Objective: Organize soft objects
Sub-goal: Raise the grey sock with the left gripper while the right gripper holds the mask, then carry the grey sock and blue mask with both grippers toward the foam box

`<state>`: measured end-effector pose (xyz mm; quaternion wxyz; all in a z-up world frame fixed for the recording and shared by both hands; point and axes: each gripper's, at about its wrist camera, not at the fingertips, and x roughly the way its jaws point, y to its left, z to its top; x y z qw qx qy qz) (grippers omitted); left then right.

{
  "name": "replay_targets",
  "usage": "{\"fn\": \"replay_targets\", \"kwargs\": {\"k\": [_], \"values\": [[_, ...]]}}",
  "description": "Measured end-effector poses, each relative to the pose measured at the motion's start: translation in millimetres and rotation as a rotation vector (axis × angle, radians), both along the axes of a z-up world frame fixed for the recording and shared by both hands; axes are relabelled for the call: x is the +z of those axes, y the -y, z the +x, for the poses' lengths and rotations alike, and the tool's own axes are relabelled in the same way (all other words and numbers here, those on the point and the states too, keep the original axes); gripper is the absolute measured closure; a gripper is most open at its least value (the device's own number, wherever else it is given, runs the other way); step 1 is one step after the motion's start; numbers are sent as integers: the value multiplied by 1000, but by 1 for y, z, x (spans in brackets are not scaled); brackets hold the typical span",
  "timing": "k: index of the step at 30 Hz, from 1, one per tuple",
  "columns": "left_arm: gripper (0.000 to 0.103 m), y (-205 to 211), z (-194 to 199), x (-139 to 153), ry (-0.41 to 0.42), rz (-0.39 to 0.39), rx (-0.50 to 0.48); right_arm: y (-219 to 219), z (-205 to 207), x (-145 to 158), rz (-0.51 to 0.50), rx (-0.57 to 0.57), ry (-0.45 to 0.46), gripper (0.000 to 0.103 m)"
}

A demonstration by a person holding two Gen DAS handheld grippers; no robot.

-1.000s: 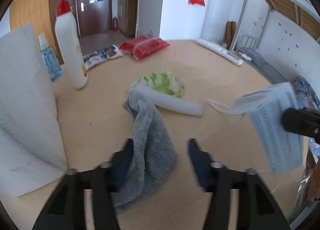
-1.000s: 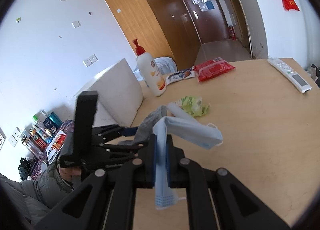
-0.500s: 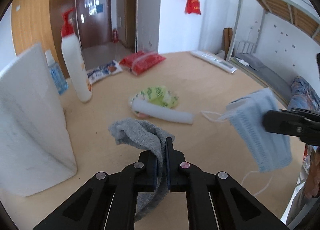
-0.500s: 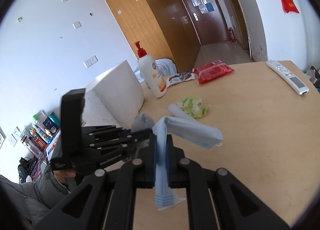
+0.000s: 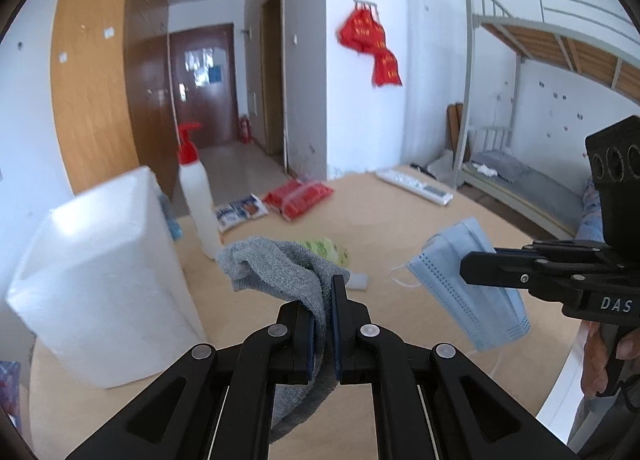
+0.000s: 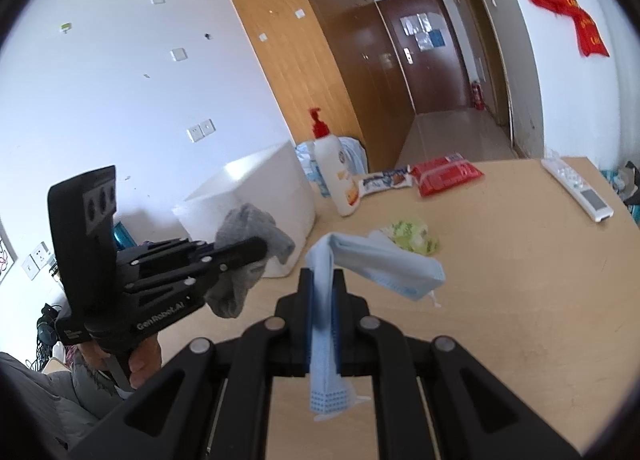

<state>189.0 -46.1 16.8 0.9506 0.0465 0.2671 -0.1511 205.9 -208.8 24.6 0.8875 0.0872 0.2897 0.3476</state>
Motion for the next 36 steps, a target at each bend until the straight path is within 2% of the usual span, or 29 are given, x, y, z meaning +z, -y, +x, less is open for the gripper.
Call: {"fn": "replay_targets", "kwargs": {"k": [15,25,36], "values": [[96,-34,-73,35,137,-35,118,-21,-45,36,18,55,121,92],[96,-61,-117,45,199,-18,216,-45,-63,48,21,109,175,92],[96,-89,-138,48,196,-10,363,-79,-75,52,0,153,217,92]]}}
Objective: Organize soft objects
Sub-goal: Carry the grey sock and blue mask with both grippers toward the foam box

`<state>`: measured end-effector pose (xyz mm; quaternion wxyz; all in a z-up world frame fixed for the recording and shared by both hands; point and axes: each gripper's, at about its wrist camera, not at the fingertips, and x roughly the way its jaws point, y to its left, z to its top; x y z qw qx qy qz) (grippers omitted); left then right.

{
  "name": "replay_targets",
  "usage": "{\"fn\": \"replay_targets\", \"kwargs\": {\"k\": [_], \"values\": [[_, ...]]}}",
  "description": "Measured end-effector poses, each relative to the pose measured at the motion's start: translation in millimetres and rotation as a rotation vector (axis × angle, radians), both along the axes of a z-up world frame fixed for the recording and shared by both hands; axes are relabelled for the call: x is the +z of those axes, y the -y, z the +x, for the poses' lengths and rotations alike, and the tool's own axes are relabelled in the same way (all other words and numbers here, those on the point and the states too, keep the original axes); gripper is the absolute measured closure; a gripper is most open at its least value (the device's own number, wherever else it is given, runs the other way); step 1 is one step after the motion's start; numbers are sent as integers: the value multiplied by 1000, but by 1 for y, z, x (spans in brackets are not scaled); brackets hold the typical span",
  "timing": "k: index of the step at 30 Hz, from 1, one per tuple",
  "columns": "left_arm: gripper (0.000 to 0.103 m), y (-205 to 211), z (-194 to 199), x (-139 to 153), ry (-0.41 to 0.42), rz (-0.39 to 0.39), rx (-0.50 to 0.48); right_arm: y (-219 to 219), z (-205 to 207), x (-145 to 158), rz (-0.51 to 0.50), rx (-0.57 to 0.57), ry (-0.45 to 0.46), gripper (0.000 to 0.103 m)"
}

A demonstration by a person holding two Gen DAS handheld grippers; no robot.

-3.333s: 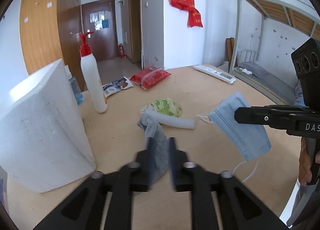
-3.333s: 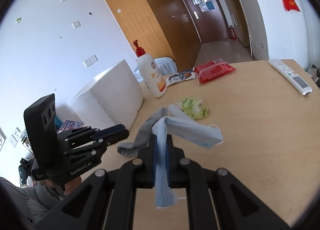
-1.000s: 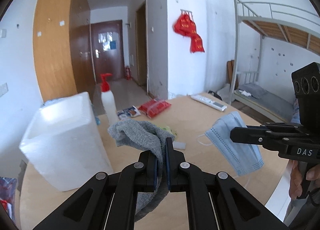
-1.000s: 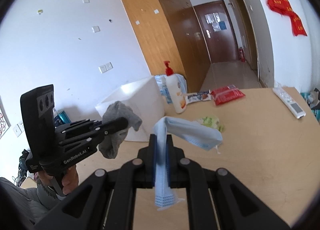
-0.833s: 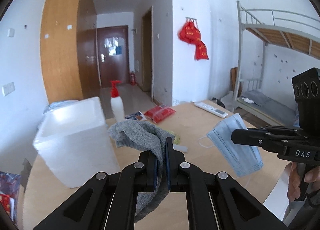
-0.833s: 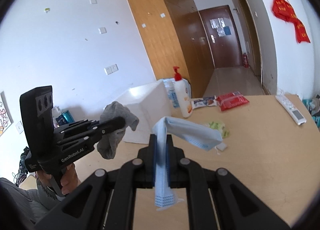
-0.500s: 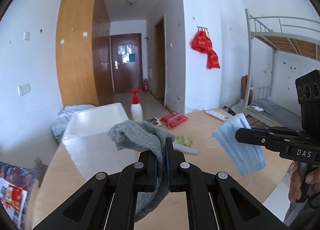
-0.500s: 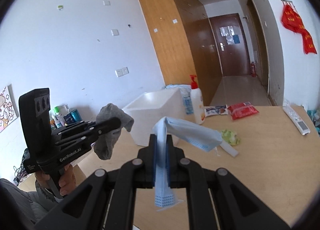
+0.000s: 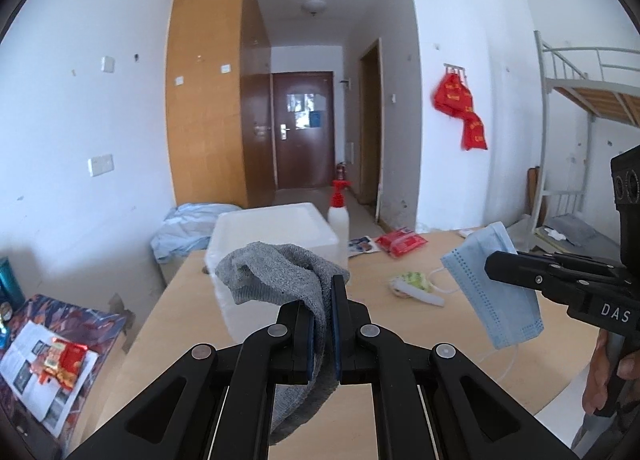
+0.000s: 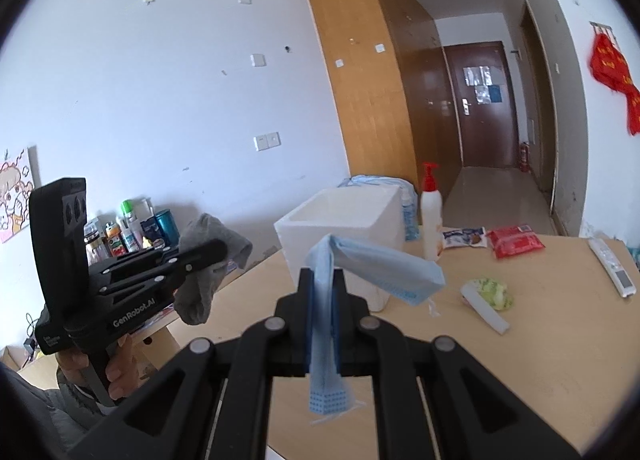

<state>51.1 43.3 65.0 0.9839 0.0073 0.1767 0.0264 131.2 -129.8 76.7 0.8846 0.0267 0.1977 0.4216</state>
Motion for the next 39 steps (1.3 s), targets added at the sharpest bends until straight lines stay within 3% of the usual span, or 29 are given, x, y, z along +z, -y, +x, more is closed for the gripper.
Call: {"fn": "replay_targets", "kwargs": {"k": [22,39], "values": [[96,-22,-25,7,27,13,107,-59,-1,6,-18,116,25,92],[96,-33,-4,17,54,-1,116,-79,13,16,-26,109,30,92]]}}
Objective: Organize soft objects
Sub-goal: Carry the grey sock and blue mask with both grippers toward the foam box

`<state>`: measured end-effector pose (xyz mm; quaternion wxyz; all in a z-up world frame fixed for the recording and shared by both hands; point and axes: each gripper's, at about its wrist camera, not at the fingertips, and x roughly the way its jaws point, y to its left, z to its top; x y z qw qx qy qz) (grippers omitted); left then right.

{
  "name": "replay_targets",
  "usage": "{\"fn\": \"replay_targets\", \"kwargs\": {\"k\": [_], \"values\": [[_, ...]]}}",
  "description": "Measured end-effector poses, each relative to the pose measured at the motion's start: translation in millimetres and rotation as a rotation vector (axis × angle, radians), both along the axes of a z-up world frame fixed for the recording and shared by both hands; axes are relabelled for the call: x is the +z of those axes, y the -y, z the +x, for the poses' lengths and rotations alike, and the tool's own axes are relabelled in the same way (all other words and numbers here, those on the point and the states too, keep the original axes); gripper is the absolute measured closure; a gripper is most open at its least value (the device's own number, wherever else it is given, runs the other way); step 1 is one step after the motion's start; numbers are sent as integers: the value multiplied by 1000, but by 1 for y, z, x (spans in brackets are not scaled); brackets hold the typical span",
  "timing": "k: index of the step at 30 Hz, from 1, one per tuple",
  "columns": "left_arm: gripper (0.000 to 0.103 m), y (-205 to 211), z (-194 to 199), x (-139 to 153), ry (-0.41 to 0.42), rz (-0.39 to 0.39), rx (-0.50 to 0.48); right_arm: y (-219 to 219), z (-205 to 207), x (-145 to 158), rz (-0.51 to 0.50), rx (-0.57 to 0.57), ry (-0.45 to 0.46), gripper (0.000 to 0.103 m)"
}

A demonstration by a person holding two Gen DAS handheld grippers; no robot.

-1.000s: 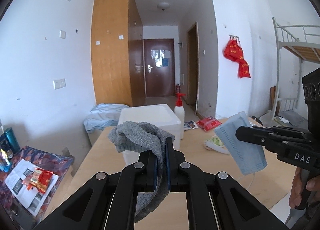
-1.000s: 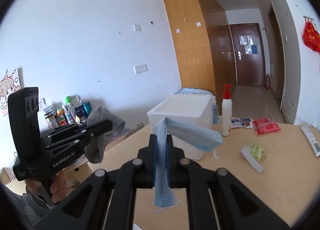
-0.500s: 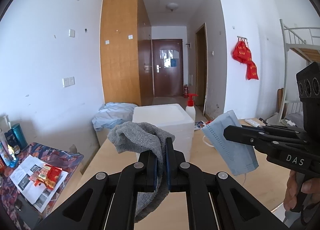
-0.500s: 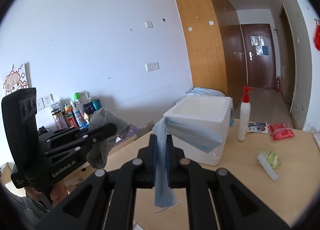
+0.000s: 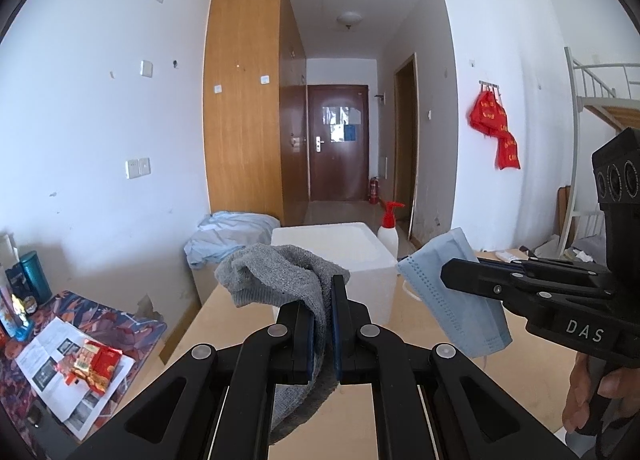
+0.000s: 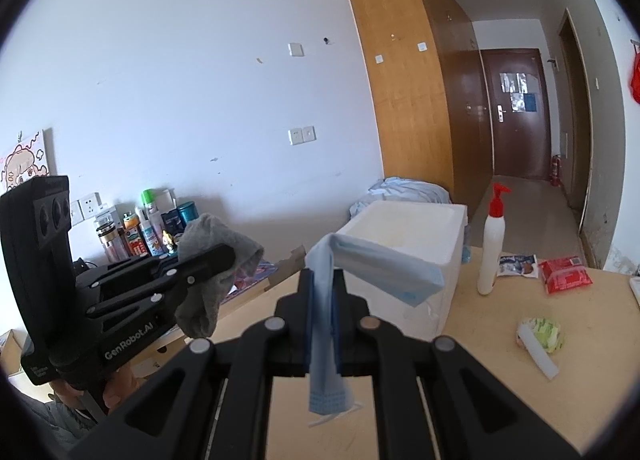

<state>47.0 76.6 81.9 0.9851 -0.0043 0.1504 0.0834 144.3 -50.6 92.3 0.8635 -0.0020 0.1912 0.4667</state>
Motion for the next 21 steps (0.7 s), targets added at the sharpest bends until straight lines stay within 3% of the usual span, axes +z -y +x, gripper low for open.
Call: {"fn": "replay_targets", "kwargs": {"k": [21], "values": [[96,-20,70,8,-32,9,-26,-28,53,16,-57,-33,8,92]]}}
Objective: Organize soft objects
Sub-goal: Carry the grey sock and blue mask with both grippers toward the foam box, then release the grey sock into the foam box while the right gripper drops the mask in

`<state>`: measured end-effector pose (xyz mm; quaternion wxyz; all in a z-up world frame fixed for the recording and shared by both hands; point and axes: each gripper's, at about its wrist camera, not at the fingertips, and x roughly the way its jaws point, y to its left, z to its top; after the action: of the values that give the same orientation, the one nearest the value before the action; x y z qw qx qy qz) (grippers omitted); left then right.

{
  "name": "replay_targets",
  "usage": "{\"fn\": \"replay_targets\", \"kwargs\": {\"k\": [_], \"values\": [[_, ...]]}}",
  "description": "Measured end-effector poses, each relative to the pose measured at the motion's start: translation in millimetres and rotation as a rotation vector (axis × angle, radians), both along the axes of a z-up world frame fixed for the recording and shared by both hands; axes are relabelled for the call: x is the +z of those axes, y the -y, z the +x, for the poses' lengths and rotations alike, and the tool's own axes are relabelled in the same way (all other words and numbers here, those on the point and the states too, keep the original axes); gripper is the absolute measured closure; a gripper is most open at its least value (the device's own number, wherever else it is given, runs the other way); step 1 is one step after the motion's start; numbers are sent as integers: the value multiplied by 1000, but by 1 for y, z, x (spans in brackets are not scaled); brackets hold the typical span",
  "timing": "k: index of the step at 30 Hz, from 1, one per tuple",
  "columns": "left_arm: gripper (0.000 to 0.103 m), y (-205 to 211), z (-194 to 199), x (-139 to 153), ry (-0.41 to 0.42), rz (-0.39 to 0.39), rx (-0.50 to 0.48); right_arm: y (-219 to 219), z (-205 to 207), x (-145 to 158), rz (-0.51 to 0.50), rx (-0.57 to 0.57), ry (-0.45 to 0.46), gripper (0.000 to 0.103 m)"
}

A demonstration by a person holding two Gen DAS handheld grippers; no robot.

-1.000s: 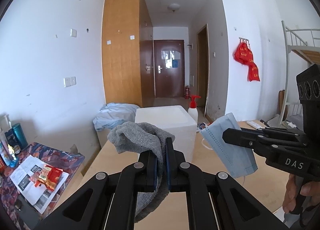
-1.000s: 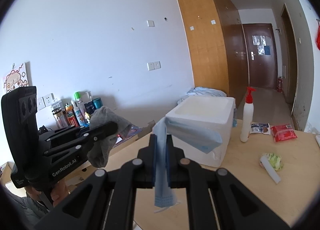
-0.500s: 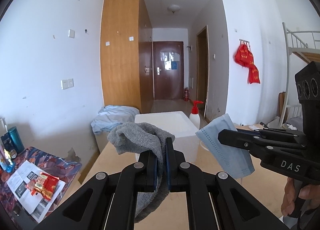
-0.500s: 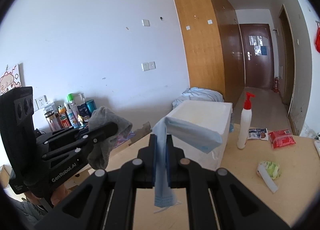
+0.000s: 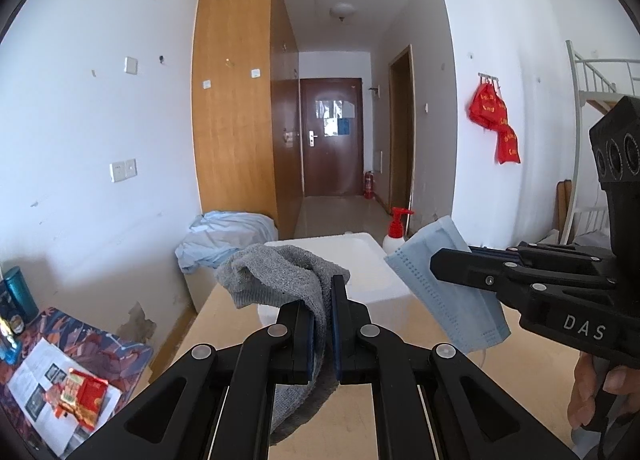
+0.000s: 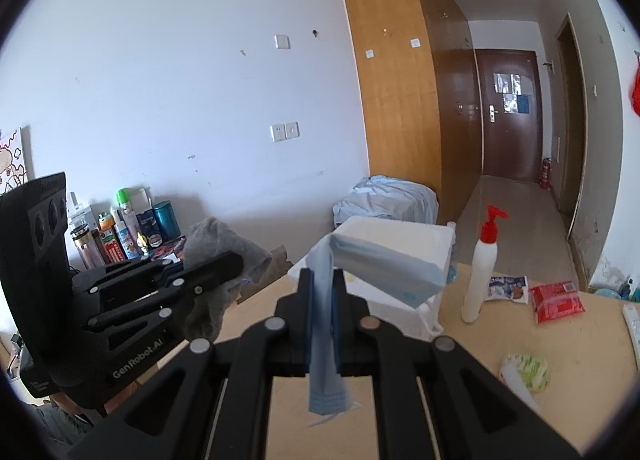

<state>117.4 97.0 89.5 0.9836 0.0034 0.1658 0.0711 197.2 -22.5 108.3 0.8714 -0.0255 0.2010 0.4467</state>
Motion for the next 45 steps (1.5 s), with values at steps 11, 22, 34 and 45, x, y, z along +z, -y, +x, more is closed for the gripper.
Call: {"fn": "replay_targets", "kwargs": {"k": [11,22,34,45], "values": [[96,-17,56,1,-53,-26,-9,-27,46,12,-33,-6,7,92],[96,-28,97,1,-82,-29,-28,-42,81,4,-37,-5,-8,92],[96,-36,144,-8,-115,-52,-72,-48,111,-5,-35,-8,-39,92],[96,-38,166,-16,-124,-51,-86,-45,122,-6,-25,-19,-47,92]]}}
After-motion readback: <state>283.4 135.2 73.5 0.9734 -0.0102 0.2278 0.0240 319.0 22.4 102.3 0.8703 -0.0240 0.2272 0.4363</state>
